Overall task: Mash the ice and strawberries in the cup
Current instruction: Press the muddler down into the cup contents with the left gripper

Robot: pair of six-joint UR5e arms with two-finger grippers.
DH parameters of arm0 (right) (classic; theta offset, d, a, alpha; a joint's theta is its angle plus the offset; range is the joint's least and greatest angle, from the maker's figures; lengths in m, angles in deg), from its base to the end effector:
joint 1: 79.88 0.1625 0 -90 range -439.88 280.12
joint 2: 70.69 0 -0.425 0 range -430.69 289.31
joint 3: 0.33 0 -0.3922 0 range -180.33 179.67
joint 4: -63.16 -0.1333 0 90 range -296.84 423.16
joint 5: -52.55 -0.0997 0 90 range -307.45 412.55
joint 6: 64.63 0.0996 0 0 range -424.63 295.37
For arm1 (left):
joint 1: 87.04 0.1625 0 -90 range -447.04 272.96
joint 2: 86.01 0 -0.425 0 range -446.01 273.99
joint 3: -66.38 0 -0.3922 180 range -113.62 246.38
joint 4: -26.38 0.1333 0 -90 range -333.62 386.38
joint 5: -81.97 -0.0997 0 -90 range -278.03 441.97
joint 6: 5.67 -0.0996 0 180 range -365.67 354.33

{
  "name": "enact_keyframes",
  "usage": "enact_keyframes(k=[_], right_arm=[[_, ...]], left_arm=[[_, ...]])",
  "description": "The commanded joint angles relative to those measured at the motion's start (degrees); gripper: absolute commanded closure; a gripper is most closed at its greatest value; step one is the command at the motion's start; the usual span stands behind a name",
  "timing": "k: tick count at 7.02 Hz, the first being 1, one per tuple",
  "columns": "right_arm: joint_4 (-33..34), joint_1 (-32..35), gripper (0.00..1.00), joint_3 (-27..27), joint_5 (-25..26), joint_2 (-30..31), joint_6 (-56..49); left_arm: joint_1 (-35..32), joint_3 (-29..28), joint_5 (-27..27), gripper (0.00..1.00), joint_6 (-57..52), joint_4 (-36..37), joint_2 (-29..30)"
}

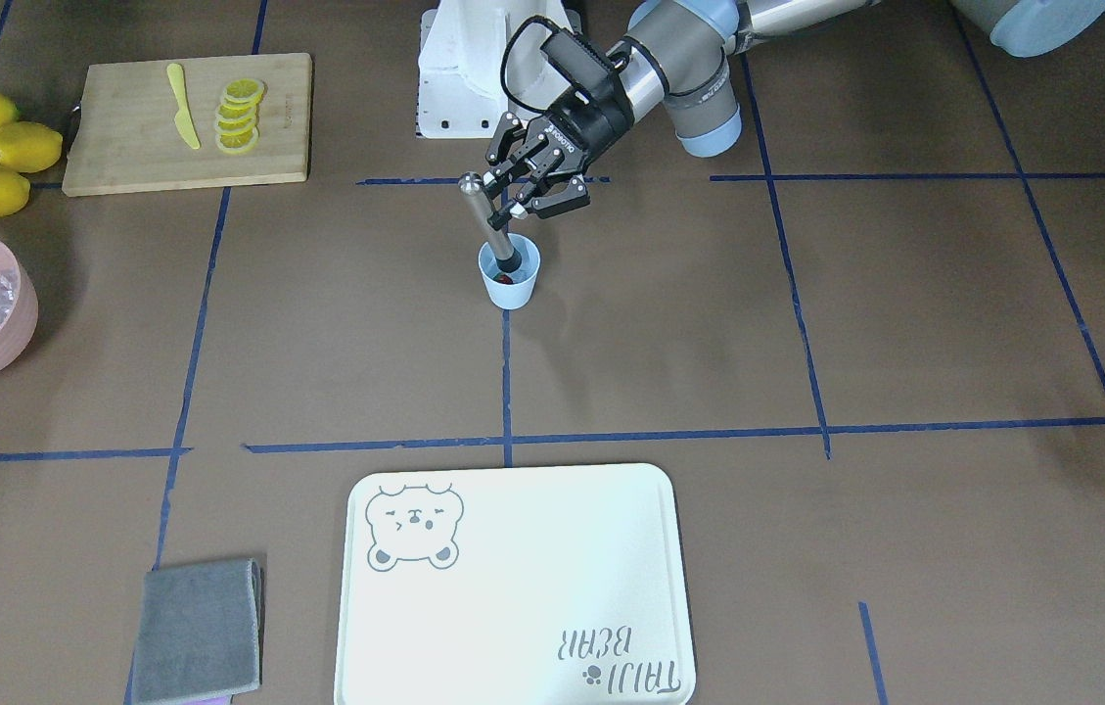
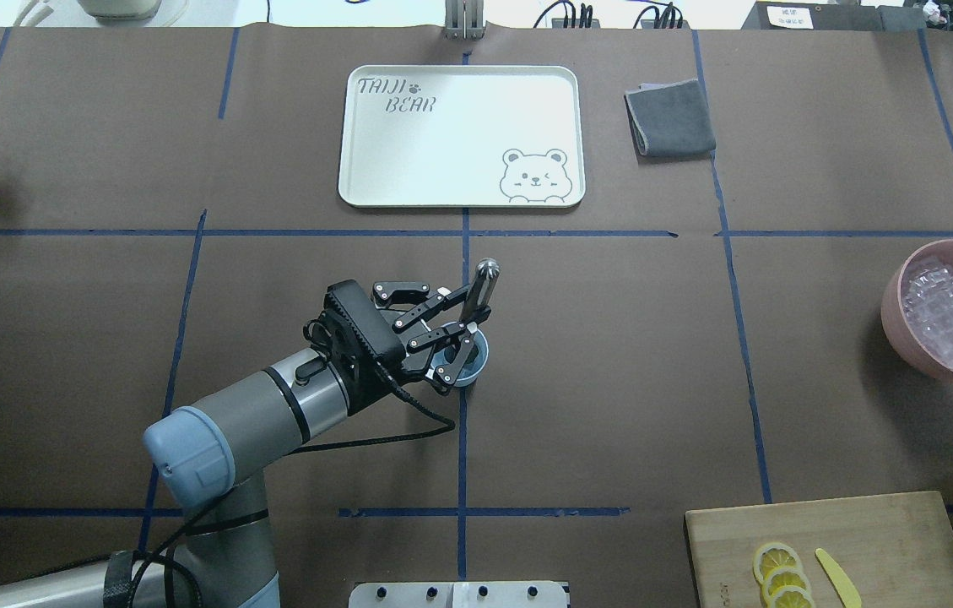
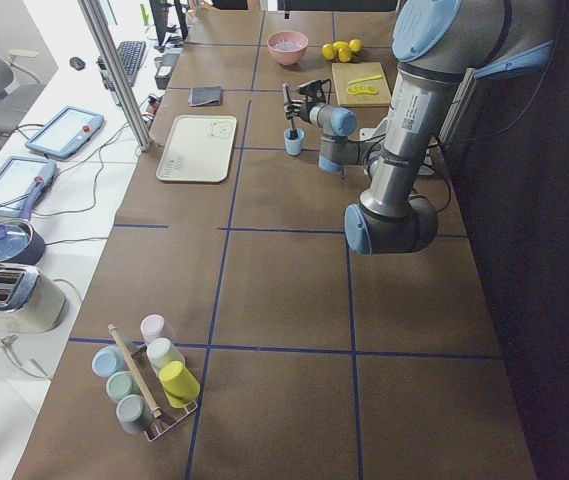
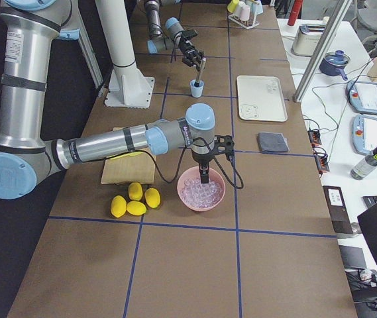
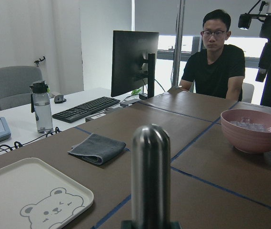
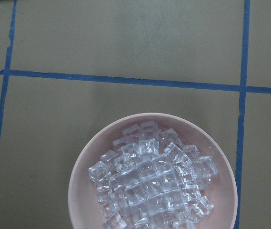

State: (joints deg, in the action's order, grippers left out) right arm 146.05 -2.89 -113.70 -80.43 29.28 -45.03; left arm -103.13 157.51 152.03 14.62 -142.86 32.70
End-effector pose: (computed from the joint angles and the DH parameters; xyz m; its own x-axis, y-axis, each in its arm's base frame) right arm -0.0324 -0.4306 0.5235 0.6916 -0.0683 0.7191 -0.0224 0.9930 0.1159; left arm 0.5304 -0.3271 0.2153 0.4259 0.7948 -0.4323 0.4923 0.1973 0.8478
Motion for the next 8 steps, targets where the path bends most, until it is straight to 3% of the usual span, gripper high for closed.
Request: enact_keyframes(k=[1,5,8], right_arm=[[0.1,0.0,0.00,0.1,0.0,0.0,0.0],[0.1,0.0,0.01,0.2,0.0,0.2,0.0],[0.0,0.0,0.00,0.3,0.0,0.5,0.0]], left_arm=[[0.3,-1.3,0.0,0.98,-0.4,-0.7,-0.1],[1.0,-0.9,0.0,0.98,-2.3,-0.8,0.1],[0.4,3.3,0.1,0.99,-2.5,0.3,1.2]])
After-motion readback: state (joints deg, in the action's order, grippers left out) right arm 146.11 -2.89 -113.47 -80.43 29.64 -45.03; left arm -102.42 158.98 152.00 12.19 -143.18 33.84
